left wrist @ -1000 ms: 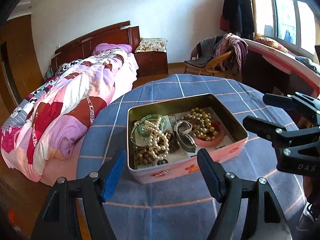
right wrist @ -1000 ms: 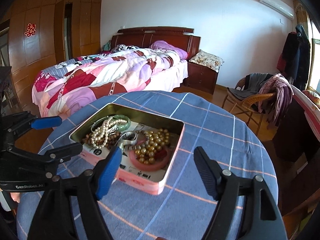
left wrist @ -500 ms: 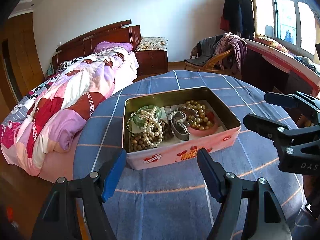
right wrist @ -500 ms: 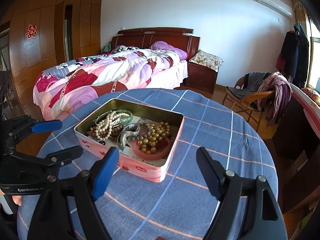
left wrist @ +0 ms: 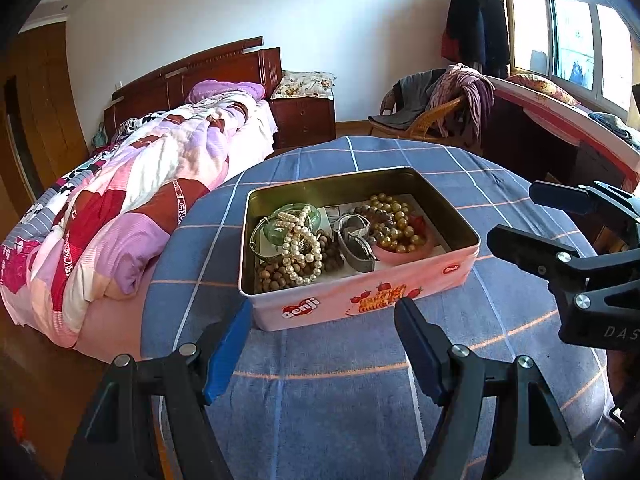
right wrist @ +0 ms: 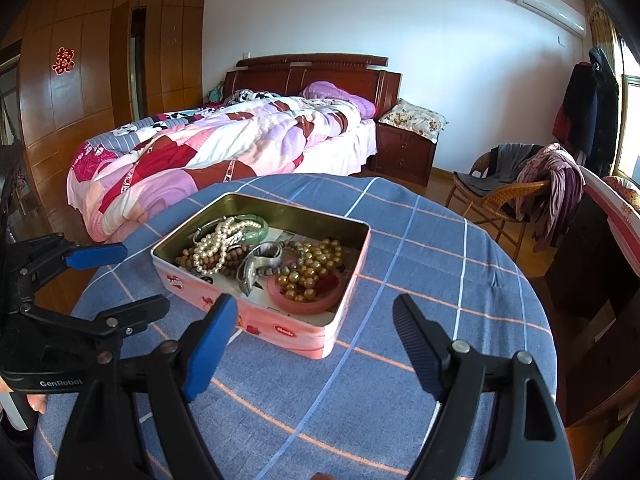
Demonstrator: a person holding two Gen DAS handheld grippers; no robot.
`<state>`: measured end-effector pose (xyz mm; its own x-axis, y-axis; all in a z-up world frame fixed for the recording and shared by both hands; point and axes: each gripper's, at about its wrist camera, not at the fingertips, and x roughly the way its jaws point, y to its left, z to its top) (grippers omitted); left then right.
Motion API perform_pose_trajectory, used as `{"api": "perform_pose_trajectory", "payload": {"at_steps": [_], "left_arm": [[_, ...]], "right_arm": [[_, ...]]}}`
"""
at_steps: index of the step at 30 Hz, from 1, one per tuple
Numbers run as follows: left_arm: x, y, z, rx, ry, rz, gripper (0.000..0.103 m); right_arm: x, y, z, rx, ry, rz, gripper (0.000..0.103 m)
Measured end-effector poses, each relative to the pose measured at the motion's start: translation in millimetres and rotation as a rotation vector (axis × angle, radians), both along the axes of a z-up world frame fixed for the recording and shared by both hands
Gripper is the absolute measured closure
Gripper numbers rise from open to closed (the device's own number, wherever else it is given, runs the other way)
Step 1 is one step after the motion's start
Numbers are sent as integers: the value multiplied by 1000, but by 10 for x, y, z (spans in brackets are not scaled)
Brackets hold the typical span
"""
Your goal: Organize jewelry
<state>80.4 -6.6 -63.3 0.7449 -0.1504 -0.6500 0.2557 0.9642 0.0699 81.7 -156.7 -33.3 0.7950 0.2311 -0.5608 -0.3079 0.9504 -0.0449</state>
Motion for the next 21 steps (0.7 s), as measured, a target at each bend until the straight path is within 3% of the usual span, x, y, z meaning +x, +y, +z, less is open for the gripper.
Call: {"api": "perform_pose_trajectory", "payload": {"at_steps": [21], "left_arm": [[-1,-11,-23,0,6,3,30]], "right_arm": [[-25,-3,-16,0,4,1,19]]}}
